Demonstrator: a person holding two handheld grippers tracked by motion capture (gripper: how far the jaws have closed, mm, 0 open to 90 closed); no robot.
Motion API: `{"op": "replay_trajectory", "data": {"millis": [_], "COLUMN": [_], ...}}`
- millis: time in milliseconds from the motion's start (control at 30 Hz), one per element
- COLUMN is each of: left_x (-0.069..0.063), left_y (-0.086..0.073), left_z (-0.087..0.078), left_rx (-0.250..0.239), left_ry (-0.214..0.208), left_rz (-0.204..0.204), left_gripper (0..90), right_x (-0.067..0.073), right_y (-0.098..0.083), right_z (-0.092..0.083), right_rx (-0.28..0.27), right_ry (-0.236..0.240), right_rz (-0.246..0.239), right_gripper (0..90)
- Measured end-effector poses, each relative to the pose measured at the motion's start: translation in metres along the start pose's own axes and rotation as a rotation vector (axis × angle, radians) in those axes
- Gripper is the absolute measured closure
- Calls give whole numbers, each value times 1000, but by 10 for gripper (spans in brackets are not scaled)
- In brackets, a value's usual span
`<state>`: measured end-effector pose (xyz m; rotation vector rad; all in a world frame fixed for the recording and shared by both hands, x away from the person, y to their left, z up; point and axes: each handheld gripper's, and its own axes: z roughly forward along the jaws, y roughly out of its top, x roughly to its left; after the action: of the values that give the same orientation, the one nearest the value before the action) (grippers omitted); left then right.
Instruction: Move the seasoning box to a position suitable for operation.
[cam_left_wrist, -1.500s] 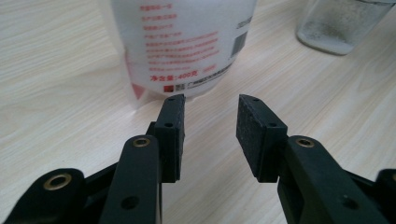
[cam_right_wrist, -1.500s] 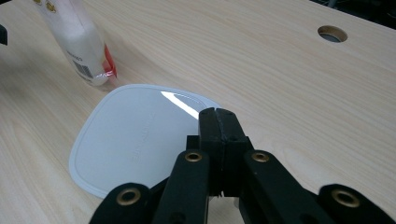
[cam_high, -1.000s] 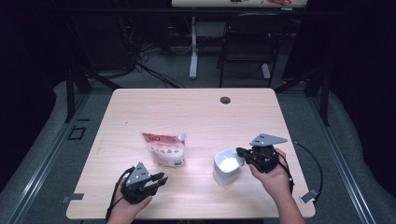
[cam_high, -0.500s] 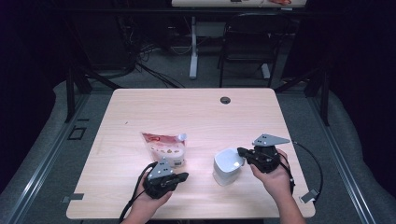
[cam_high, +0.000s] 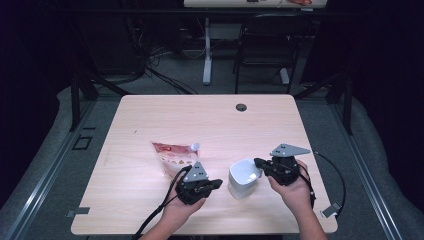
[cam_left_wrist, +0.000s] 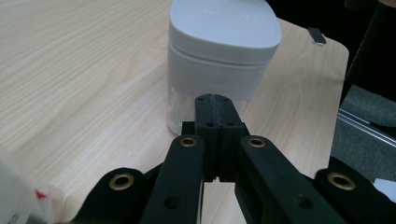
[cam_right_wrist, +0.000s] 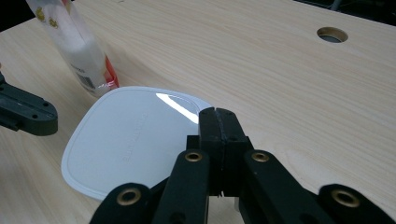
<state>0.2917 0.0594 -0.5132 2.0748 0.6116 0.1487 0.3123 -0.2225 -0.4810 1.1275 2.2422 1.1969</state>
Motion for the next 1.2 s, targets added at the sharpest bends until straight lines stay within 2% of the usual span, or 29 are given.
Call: {"op": "replay_trajectory", "data": {"millis": [367, 567, 900, 1033, 1200], "left_x": [-6, -4, -3, -3, -4], "left_y": [8, 9, 10, 10, 13], "left_z": [15, 20, 22, 21, 20], "left_rx": [21, 21, 20, 10, 14], "left_ry": [-8, -14, -13, -25, -22], "left_rz": [2, -13, -18, -28, -13], "left_gripper": [900, 900, 900, 900, 900], "right_x": [0, 0, 0, 0, 0], "right_y": [0, 0, -1, -2, -2], "right_z": [0, 0, 0, 0, 0], "right_rx": [-1, -5, -13, -14, -13], "right_ry": [1, 0, 4, 5, 5], "right_rz": [-1, -2, 4, 5, 7], "right_gripper": [900, 900, 900, 900, 900]}}
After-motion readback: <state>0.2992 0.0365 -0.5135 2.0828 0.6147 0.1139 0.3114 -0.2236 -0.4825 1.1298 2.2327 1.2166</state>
